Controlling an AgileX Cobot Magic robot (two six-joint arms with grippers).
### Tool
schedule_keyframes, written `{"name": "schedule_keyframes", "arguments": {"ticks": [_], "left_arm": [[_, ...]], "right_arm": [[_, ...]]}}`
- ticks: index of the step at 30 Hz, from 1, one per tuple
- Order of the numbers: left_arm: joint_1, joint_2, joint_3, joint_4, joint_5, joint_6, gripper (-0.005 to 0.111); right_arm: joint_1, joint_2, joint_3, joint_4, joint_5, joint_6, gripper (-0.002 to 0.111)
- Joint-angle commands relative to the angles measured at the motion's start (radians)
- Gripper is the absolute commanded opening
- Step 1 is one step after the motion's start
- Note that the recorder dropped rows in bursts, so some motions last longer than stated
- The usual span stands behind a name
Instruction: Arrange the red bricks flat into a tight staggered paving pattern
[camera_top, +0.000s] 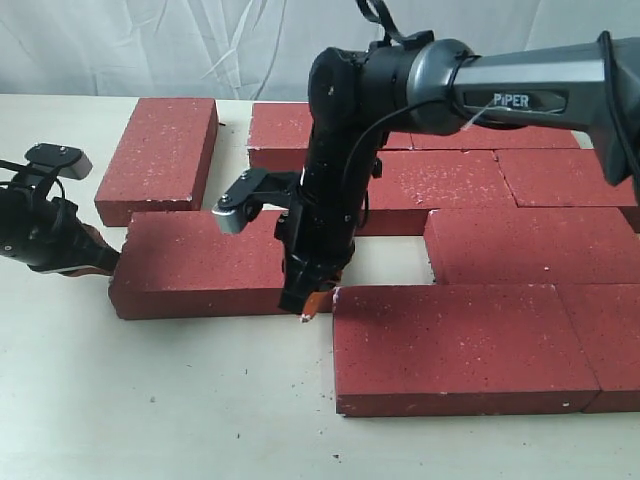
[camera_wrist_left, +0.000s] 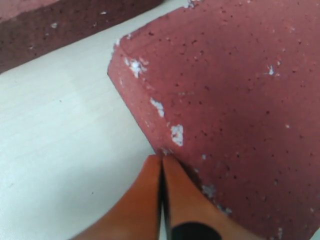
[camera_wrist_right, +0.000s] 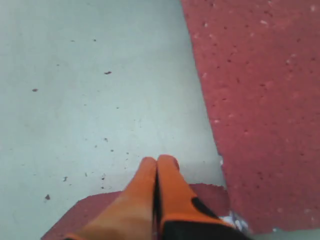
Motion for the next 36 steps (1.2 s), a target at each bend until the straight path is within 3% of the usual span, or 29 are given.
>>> {"name": "schedule_keyframes", "arguments": {"ticks": [1,10,16,21,24,27,36], "left_arm": [[-0.001,0.001,-0.009,-0.026,0.024,0.004,0.000],[-0.001,0.001,-0.009,-0.027,0.021,0.007,0.000],[-0.001,0.001,-0.009,-0.033,0.031,0.026,0.000],[-0.001,0.001,-0.009,-0.094,0.087,0.086,0.000],[-0.001,0.005,-0.009,-0.086,0.061,0.086,0.000],[-0.001,0.005,-0.009,-0.056,0.039,0.086,0.000],[-0.001,0.005,-0.009,-0.026,0.015,0.086,0.000]], "right_arm": [[0.000,0.025,0.004,-0.061,-0.070,0.030,-0.001],[0.000,0.025,0.004,-0.122,-0.136,0.094,-0.001],[0.000,-0.056,0.001,-0.022,-0.012,0.076,-0.001],[-0.071,-0.151,0.001,-0.078,-0.057,0.103,-0.001],[-0.105,-0.145,0.014,0.067,-0.016,0.064,-0.001],[-0.065,-0.115,0.055,0.098,0.022,-0.064,-0.001],[-0.003,-0.005,0.071,-0.010,-0.126,-0.026,-0.001]]}}
